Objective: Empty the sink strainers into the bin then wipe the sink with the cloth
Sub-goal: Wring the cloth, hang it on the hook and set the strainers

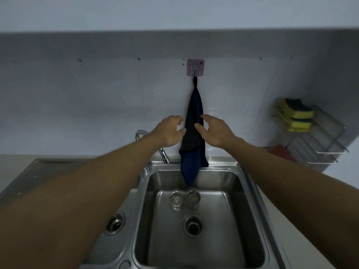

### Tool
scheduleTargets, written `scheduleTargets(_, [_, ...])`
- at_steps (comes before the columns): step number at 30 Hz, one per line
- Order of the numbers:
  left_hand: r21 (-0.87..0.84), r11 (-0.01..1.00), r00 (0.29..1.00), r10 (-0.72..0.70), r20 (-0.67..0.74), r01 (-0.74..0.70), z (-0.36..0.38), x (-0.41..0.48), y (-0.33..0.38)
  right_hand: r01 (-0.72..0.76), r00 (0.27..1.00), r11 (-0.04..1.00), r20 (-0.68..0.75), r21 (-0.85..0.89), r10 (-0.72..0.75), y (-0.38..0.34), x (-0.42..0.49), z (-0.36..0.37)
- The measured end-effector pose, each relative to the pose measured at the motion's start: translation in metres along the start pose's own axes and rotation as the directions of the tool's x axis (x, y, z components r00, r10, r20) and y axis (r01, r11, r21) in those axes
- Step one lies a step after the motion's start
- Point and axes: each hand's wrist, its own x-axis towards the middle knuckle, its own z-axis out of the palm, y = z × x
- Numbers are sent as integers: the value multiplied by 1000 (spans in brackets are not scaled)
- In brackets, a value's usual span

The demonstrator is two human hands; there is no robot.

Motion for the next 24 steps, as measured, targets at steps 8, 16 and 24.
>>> scheduleTargets(8, [2,997,996,80,28,-80,24,-81,-12,-67,998,980,3,-187,69,-5,-72,39])
scheduleTargets(16, [0,1000,997,-28,75,28,77,-131,-47,-165,986,974,-13,-158,165,10,-127,89])
scheduleTargets(24, [-4,971,959,-234,160,237,142,-147,-95,-235,971,965,17,-114,238,41,-142,147])
